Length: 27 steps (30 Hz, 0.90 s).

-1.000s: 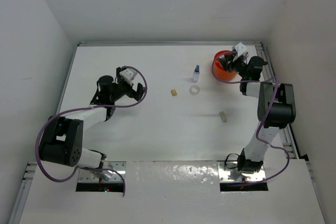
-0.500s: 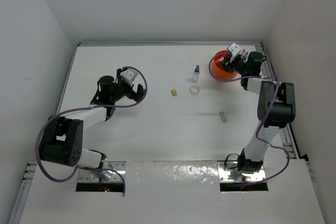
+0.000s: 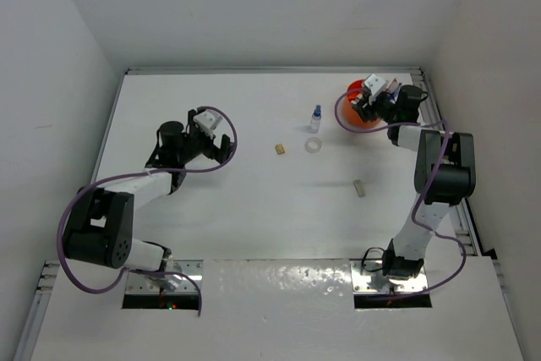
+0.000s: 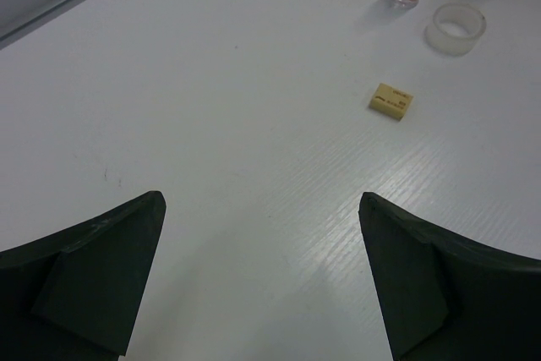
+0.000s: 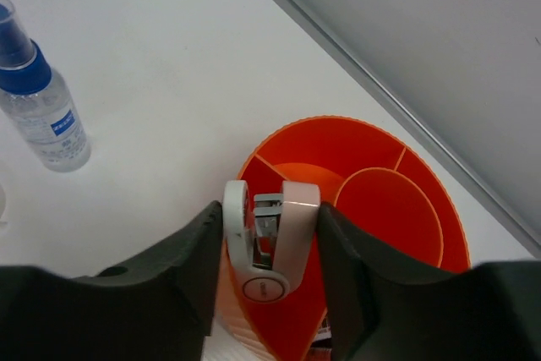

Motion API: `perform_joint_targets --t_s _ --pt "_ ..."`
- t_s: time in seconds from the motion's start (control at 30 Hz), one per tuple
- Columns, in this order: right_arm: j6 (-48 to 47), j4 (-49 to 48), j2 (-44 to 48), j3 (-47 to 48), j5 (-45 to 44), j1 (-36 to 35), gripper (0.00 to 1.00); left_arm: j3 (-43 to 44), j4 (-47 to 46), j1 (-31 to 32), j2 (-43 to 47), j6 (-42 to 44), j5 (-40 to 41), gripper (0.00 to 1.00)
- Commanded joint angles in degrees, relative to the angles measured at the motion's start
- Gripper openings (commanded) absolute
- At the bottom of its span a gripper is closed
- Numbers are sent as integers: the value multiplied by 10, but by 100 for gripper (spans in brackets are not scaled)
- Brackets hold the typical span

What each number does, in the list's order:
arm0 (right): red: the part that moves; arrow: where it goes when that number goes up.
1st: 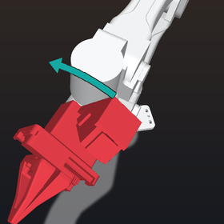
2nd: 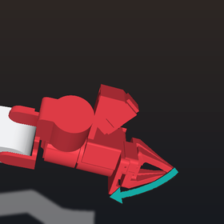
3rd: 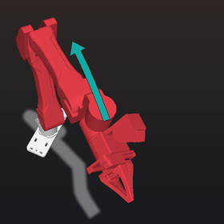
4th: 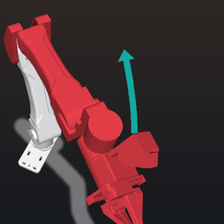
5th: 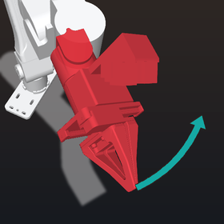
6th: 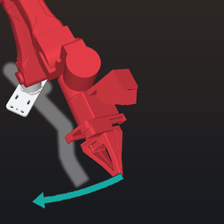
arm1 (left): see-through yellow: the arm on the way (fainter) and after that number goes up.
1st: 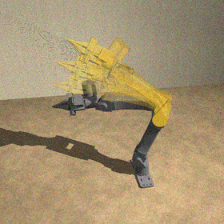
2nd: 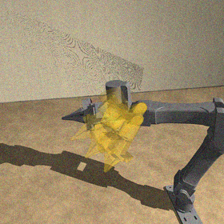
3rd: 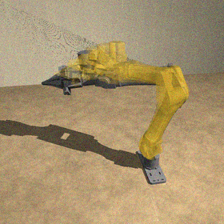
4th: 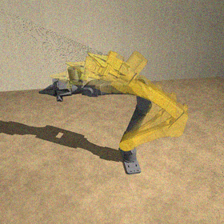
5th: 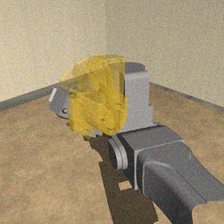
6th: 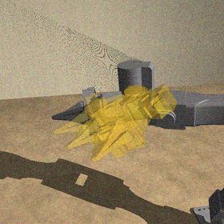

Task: Sort the stationery into containers
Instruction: Place the stapler in the storage box, then pick up the stationery from the center of the board.

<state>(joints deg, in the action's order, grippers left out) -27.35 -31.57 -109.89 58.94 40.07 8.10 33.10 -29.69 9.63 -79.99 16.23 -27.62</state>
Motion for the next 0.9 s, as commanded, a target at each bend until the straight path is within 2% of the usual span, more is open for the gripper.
perform_joint_targets --t_s 0.0,0.1,0.4,0.5,0.67,0.73,0.8,0.87 --pt "11 -60 15 -8 -11 3 50 20 -11 -4 2 6 -10 96" --pt "14 -61 24 -10 -12 3 55 19 -10 -4 1 6 -13 96" --pt "64 -132 66 -48 -14 2 61 17 -6 -2 11 7 -21 96" --pt "91 -166 88 -72 -16 2 65 15 -7 0 17 7 -24 96" --pt "171 -228 114 -92 -29 2 67 13 -9 2 28 7 -29 96" --pt "229 -275 121 -104 -54 -1 66 10 -11 3 33 6 -28 96" --pt "301 -280 129 -110 -115 -8 57 7 -12 4 36 4 -29 96" --pt "334 -236 150 -107 -154 -15 47 6 -13 6 41 4 -29 96"
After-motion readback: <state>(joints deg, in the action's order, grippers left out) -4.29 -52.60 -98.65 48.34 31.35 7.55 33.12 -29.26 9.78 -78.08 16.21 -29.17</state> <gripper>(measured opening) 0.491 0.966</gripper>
